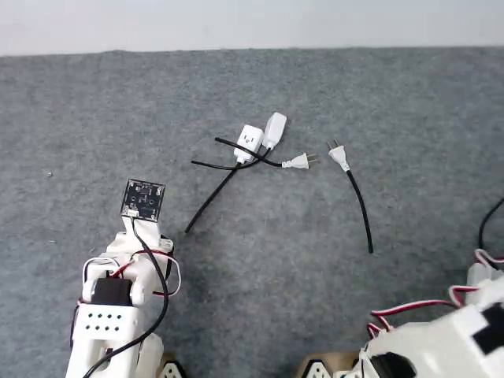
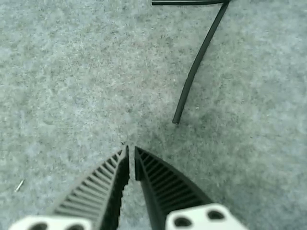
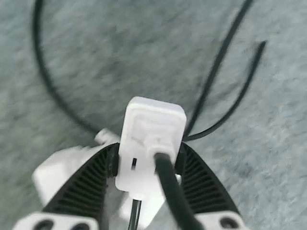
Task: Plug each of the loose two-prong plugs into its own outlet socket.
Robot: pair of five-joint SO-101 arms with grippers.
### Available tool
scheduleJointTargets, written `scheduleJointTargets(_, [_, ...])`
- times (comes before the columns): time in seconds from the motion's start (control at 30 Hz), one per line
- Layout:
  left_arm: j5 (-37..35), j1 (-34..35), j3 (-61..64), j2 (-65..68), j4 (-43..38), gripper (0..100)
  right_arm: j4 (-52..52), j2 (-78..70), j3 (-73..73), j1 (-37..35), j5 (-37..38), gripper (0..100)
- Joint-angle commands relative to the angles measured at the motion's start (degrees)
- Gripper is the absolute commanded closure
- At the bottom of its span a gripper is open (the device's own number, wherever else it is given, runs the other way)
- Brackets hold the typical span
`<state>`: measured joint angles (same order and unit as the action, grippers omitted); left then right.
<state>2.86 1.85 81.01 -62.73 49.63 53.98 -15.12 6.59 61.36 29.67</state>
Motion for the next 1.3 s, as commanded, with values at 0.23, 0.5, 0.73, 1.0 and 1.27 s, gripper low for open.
scheduleJointTargets(0.23, [-7.03, 0.18, 0.4, -0.44, -1.41, 77, 23.6, -1.19, -19.25, -3.65, -2.11, 72.8])
scheduleJointTargets(0.5, [-7.12, 3.52, -0.13, -0.44, -2.29, 78, 37.41, 5.93, -29.36, -9.27, -8.18, 80.0])
scheduleJointTargets(0.73, [-8.62, 5.1, -0.66, -0.44, -2.64, 78, 42.33, 5.93, -29.45, -25.27, -13.71, 80.0])
scheduleJointTargets(1.0, [-8.88, 5.19, -0.92, -0.44, -2.73, 78, 36.09, 0.31, -29.8, -46.55, -25.23, 80.1])
scheduleJointTargets(1.27, [-10.02, 6.95, -1.98, 0.7, -3.08, 78, 21.05, -1.01, -29.45, -64.31, -41.14, 80.1])
